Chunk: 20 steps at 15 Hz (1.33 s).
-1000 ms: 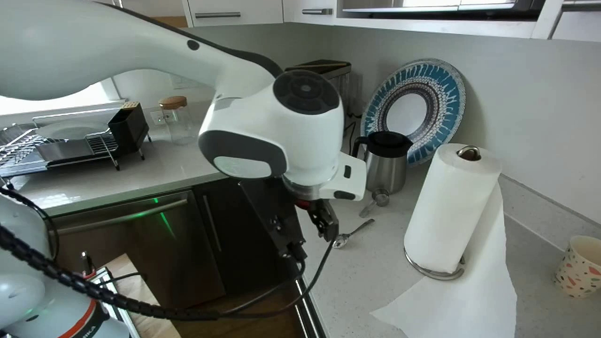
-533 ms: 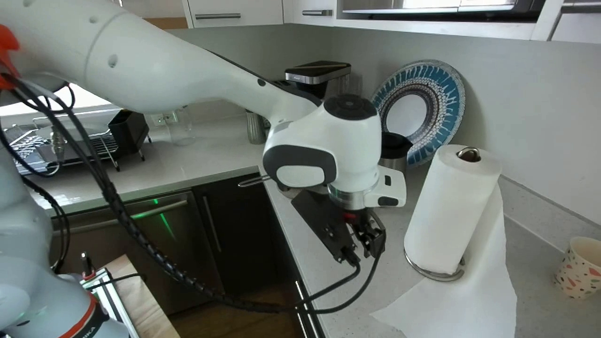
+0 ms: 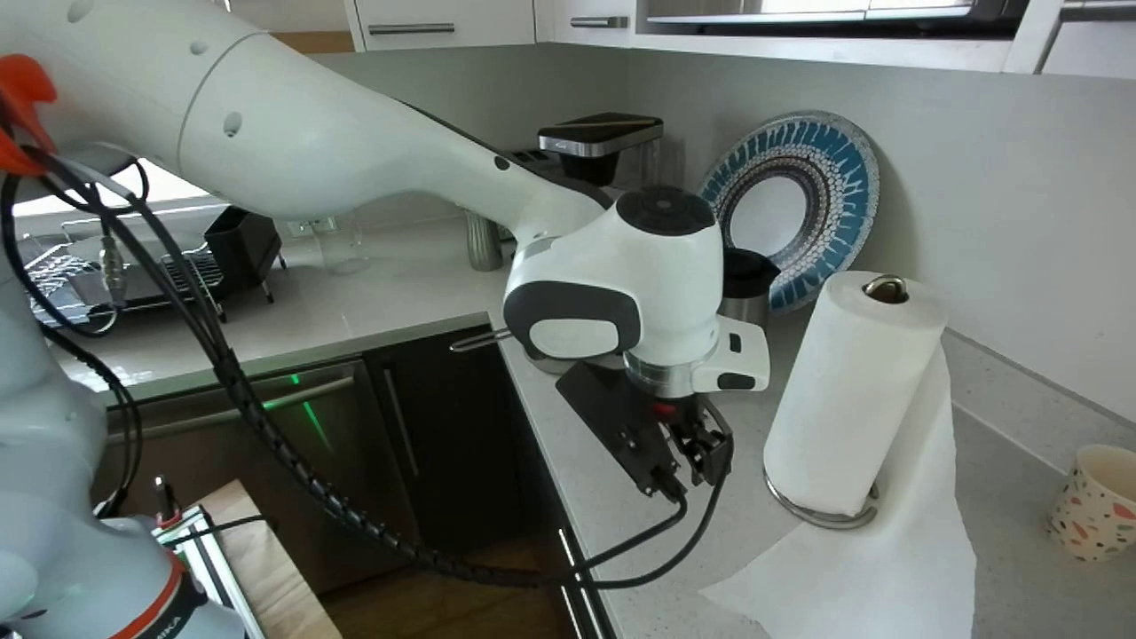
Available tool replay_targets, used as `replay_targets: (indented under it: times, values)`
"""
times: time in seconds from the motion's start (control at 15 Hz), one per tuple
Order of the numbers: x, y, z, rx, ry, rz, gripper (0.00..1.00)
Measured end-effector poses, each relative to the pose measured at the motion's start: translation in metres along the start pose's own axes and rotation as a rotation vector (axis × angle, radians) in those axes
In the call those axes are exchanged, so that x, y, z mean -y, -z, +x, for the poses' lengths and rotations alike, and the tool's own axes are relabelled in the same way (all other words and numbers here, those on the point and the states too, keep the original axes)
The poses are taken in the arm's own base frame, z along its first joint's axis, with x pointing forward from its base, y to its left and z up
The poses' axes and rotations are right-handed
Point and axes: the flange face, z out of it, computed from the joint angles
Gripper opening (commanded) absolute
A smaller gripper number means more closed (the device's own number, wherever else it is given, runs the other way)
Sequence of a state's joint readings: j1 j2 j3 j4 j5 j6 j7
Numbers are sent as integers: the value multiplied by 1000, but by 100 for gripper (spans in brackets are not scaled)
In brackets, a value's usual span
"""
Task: Pick up the silver spoon from the kitchen counter and put it in the silver pot
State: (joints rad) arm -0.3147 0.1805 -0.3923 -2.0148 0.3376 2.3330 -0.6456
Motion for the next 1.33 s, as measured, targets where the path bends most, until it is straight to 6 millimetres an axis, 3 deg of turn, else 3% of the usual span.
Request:
replay_targets:
  times: [0.4,0.53,0.87,1.2,1.33]
  values:
    - [22,-48,8,67,-54,-83,100]
    - [32,-56,12,72,-72,-81,100]
    - [31,-54,14,65,-82,-78,100]
    - [58,-41,47,-31,-215,-79,98]
    - [65,-42,56,-41,-266,-85,92]
